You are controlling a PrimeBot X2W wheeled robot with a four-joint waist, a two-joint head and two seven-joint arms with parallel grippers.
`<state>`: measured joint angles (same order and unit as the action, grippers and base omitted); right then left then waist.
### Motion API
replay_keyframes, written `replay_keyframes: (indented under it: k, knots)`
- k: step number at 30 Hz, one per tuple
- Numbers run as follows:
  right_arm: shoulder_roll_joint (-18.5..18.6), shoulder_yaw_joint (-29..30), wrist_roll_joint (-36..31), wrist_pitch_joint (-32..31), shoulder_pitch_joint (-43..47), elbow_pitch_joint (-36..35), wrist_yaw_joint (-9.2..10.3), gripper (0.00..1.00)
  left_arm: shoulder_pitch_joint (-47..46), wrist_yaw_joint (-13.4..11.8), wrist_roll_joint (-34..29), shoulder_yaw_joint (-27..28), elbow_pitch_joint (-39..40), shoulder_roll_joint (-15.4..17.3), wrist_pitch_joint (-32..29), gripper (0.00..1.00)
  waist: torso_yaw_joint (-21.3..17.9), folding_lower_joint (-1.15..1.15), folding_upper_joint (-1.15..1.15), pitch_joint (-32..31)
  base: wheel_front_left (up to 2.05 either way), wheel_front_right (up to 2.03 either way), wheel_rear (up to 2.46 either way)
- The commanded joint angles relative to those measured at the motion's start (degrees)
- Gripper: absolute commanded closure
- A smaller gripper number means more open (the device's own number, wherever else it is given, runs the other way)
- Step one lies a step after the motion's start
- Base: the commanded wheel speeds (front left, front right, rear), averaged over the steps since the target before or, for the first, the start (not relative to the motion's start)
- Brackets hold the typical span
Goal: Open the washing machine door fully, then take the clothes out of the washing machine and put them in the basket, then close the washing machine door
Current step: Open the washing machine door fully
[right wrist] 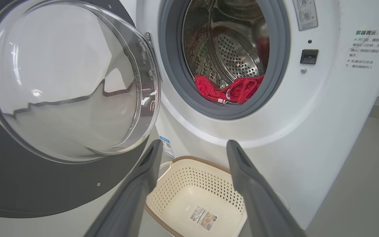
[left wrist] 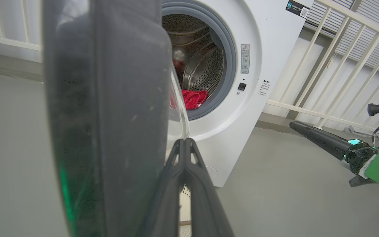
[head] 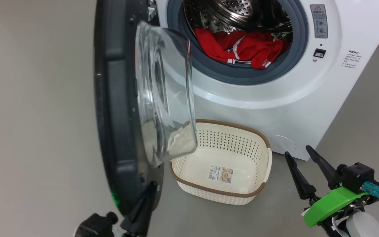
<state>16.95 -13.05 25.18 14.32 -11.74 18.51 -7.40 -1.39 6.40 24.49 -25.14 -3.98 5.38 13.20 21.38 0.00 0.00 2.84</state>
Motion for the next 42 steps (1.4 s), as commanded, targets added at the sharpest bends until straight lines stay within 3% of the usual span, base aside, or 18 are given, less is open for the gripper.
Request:
replay_keyframes:
  k: [1,25,42]
  knots:
    - [0.68,-1.20,-0.13,0.68,-1.05,-1.44,-0.09,0.00,-1.91,-1.63,0.69,3.81,0.90,1.20,0.76,1.00,0.15,0.00,0.00,-0.01,0.00,0.00,0.00]
    - [1.15,-1.99,-1.34,0.68,-2.01,-1.72,-0.09,0.00,-3.99,-6.26,4.66,15.89,-2.97,7.49,1.20,1.00,1.05,0.00,0.00,1.81,0.00,0.00,0.00]
    - [2.15,-2.74,-1.55,0.68,-3.55,-1.33,-0.09,0.00,-13.42,-4.93,6.00,23.71,-17.03,11.78,1.74,1.00,0.90,0.00,0.00,3.95,0.00,0.00,0.00]
